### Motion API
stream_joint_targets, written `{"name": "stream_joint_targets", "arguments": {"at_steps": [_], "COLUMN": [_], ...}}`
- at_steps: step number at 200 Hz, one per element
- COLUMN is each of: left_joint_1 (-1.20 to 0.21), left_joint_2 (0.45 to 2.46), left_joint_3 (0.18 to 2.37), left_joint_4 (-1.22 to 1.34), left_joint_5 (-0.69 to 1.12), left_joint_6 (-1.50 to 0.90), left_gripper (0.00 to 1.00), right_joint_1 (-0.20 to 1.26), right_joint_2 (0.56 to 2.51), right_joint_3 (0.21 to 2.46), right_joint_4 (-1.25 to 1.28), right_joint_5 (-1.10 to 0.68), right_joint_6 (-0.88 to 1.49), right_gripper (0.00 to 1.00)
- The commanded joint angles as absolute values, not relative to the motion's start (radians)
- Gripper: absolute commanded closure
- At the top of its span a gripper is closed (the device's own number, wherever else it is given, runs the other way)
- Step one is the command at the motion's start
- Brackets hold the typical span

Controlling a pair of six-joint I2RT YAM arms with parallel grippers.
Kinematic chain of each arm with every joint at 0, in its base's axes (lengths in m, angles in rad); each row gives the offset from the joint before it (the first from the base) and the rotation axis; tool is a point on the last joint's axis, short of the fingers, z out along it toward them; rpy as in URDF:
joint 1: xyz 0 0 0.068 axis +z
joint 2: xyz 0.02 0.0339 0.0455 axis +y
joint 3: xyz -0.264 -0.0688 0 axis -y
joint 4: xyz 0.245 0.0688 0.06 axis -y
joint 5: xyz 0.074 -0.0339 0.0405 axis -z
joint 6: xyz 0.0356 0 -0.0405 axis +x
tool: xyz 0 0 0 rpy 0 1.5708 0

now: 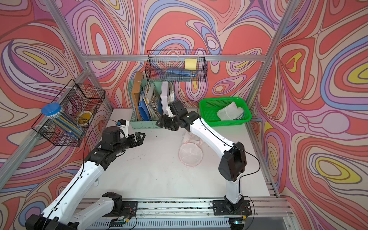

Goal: Turn the laundry bag inside out
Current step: Place the laundry bag at the center of the board, then turn over the laundry bag at the center of the board.

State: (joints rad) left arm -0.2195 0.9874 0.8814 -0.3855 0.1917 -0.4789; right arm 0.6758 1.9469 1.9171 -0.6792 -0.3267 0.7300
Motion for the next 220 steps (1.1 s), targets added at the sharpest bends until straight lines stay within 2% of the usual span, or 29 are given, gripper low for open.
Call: {"name": "stream_joint_targets", "arguments": {"at_steps": [1,43,97,113,152,167,185,199,217,220], "left_joint_1": [-0.227,-0.269,-0.435,-0.497,-0.655,-0.700,-0.792,-0.858,-0.899,-0.898], "left_joint_2": [0.984,1.042,1.183,1.247,1.422,1.503,1.596,1.669,1.752,1.763], "left_joint_3": [0.875,0.871,0.906,0.930,1.007,1.040,1.103,1.182,1.264,1.275], "left_joint_4": [-0.422,-0.407,-0.349,-0.329,-0.291,-0.284,-0.301,-0.342,-0.387,-0.391], "left_joint_5": [0.238,0.269,0.206,0.204,0.170,0.194,0.183,0.133,0.102,0.106], "left_joint_6": [-0.468,-0.480,-0.501,-0.514,-0.544,-0.546,-0.506,-0.444,-0.413,-0.414], "left_gripper": [0.15,0.27,0.30,0.31,0.32,0.37,0.38,0.38,0.39,0.39], "right_joint_1": [0.657,0.582,0.459,0.418,0.317,0.294,0.265,0.245,0.226,0.224], "right_joint_2": [1.948,1.834,1.708,1.714,1.825,1.873,1.916,1.938,1.959,1.962], "right_joint_3": [1.924,1.683,1.508,1.483,1.459,1.472,1.474,1.472,1.468,1.468], "right_joint_4": [-0.729,-0.686,-0.759,-0.757,-0.704,-0.694,-0.675,-0.653,-0.630,-0.626], "right_joint_5": [-0.253,-0.196,0.074,0.127,0.110,0.108,0.095,0.066,0.050,0.042], "right_joint_6": [0.699,0.652,0.513,0.479,0.403,0.388,0.385,0.377,0.371,0.370], "right_gripper": [0.39,0.38,0.39,0.40,0.41,0.40,0.41,0.43,0.56,0.61]}}
